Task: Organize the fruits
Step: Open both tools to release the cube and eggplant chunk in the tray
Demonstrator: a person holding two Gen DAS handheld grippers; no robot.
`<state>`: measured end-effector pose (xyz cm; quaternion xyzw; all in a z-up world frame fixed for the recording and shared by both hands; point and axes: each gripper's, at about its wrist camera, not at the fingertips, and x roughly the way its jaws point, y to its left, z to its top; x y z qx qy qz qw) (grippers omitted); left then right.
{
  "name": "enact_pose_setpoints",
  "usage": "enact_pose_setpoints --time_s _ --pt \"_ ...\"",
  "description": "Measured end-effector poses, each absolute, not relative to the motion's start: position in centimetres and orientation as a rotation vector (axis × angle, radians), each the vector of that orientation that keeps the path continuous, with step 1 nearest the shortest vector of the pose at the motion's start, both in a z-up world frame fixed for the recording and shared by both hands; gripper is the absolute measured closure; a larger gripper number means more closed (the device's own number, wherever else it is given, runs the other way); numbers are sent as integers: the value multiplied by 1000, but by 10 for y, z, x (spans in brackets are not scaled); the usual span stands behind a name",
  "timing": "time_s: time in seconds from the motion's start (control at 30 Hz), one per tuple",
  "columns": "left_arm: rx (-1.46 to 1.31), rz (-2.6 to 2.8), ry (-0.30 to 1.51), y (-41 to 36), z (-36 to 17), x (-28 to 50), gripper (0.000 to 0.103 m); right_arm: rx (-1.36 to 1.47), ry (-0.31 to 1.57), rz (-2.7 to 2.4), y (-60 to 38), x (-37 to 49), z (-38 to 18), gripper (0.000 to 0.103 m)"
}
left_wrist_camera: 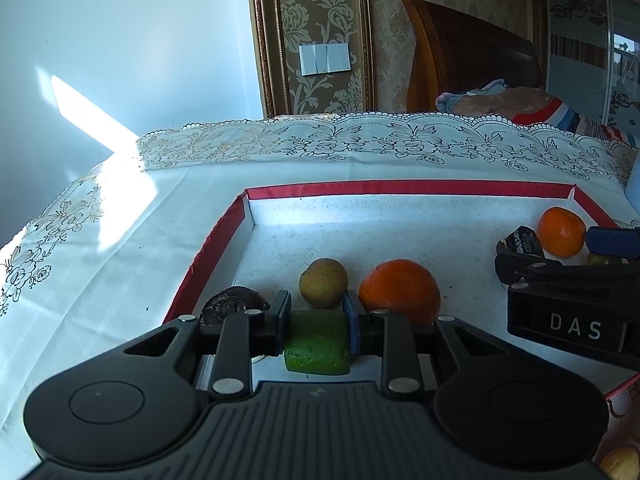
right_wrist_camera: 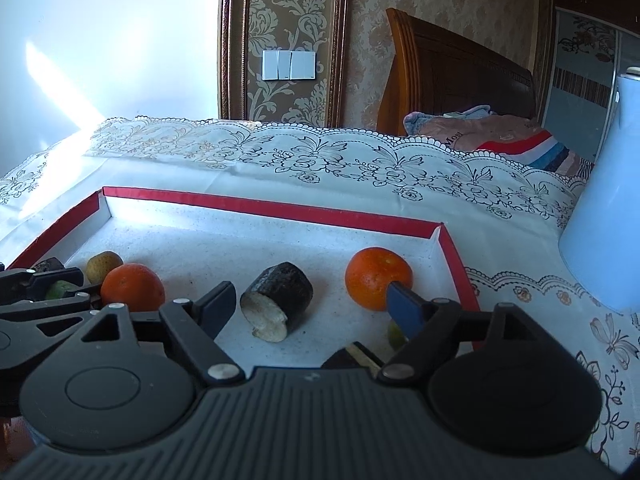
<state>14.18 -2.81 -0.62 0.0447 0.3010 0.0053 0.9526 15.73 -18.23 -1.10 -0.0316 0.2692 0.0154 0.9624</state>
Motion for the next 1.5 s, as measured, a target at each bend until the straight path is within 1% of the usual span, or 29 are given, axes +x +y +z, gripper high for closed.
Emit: enact_pose_setpoints --time_s 0.07,0.13,0.3,0.43,0.67,0.7,1.07,1.27,1.5 --pt "94 10 609 -28 -7 141 76 -64 541 30 -182 156 -11 18" --pt "95 6 609 -28 -7 141 75 -70 534 23 -182 155 -11 12" --pt "99 2 606 -28 -7 140 75 -64 532 24 -183 152 -11 9" --pt "100 3 603 -28 -8 139 75 -61 528 28 -182 150 -11 4" --pt "103 1 600 -28 -8 137 75 -51 521 29 -184 146 -10 2" --pt "106 1 599 -28 -8 136 75 -46 522 33 -186 145 -10 0" --pt "88 -11 606 -24 -7 130 74 -25 516 47 -189 136 -9 0" --pt "103 -17 604 -25 -6 122 74 31 510 67 -202 120 -4 0" --pt "107 -34 536 -24 2 97 74 94 494 81 -224 92 1 0"
